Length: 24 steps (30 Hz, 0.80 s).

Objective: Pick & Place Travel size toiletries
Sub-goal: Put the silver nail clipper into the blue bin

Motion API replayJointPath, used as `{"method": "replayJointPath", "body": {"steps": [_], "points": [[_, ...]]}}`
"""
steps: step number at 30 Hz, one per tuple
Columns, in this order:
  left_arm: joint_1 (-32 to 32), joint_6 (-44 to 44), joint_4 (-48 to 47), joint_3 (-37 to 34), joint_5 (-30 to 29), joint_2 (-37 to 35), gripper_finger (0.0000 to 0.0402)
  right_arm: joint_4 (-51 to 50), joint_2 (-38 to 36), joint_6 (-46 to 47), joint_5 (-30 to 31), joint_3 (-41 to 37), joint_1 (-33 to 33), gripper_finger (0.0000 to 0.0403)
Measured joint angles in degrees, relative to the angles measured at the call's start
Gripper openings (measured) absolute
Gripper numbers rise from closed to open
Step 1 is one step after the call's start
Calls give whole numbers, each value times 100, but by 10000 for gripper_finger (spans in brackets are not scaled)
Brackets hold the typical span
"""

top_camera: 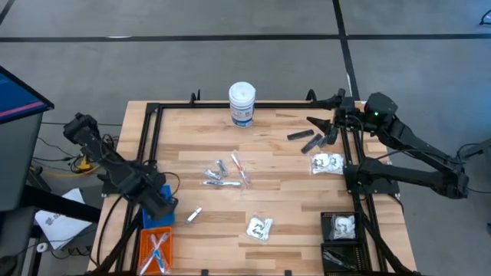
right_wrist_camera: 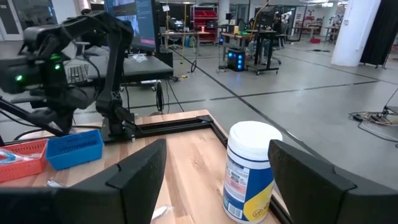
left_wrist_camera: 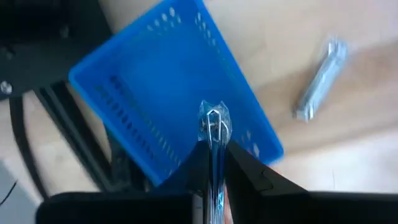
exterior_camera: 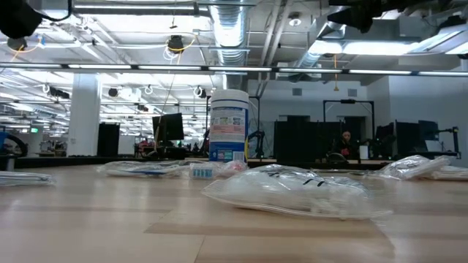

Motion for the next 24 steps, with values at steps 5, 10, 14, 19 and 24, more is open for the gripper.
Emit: {"method": "replayJointPath", "body": {"steps": [5,10,14,19,24], "points": [[12,-93,-15,0,-251,697,25,79,0,2,0,0,2,276],[93,-32,-16,0,115,1171,30,145,0,3,0,0,4,276],[114,1,-17,-2,147,1318,40,176,50,-16,0,0,4,276],[116,19,-40,-2,150,1323,69,287,191,-82,0,0,4,276],[116,71,-166,-2,200,1323,107,389,312,-85,1,0,4,276]]}}
